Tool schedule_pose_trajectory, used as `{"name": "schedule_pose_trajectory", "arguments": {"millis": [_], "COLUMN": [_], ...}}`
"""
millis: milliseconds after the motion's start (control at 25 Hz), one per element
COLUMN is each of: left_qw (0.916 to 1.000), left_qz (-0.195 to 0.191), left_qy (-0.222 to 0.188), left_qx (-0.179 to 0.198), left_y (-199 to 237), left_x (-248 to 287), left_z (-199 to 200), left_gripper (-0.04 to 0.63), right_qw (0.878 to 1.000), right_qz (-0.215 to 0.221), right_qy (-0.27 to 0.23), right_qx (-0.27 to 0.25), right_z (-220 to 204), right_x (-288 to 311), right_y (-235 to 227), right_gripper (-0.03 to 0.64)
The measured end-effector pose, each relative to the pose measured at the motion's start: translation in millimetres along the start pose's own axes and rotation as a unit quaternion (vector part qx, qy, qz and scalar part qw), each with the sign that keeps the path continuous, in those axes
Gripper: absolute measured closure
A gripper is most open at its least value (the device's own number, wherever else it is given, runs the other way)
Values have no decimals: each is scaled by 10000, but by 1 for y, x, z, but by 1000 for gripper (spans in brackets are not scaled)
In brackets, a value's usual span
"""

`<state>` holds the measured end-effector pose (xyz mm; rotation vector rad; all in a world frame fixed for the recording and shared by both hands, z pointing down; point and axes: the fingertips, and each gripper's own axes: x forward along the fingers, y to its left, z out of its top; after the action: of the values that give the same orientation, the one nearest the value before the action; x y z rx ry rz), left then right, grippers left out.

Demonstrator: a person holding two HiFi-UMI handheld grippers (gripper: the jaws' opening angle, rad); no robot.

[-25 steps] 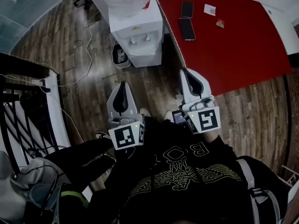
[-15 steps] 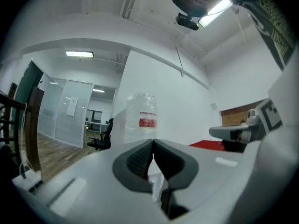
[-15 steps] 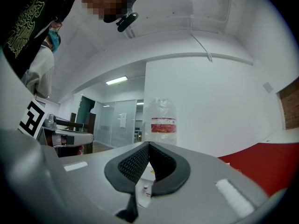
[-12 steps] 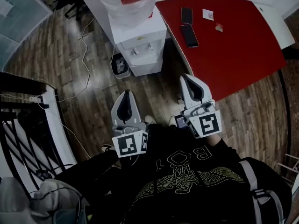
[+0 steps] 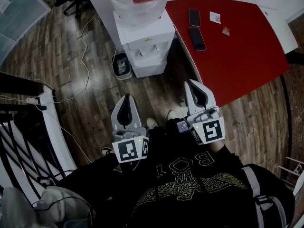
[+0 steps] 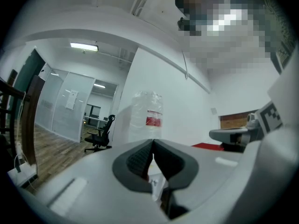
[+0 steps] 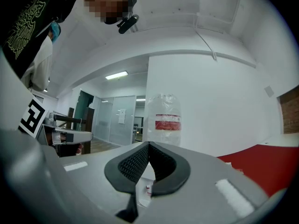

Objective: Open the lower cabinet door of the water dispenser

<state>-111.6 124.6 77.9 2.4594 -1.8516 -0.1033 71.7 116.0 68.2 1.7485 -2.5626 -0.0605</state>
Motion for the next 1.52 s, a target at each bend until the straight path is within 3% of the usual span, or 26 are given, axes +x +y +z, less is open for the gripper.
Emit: {"name": "schedule_pose_trajectory", "arguments": {"millis": [480,840,1240,1520], "left_qw": [9995,9985,9980,9964], "left_qz": [183,228,122,116], "left_qy": [58,201,400,551], "left_qx": [264,453,470,628], "left_y": [-12,-35,-32,-12], "left_x": [46,76,105,127], "left_z": [-2,-3,-27,-45], "left_gripper": [588,588,588,588], "right_qw": [9995,9989,9983,9933], "right_qz": [251,382,342,543], "right_qy": [-96,-170,362,975], "right_qx": [-159,188,294,305], "right_z": [-4,-16,-44,-73], "right_x": [41,57,72,89], "right_y": [-32,-68,-76,-59], "right_gripper": [617,598,569,506]}}
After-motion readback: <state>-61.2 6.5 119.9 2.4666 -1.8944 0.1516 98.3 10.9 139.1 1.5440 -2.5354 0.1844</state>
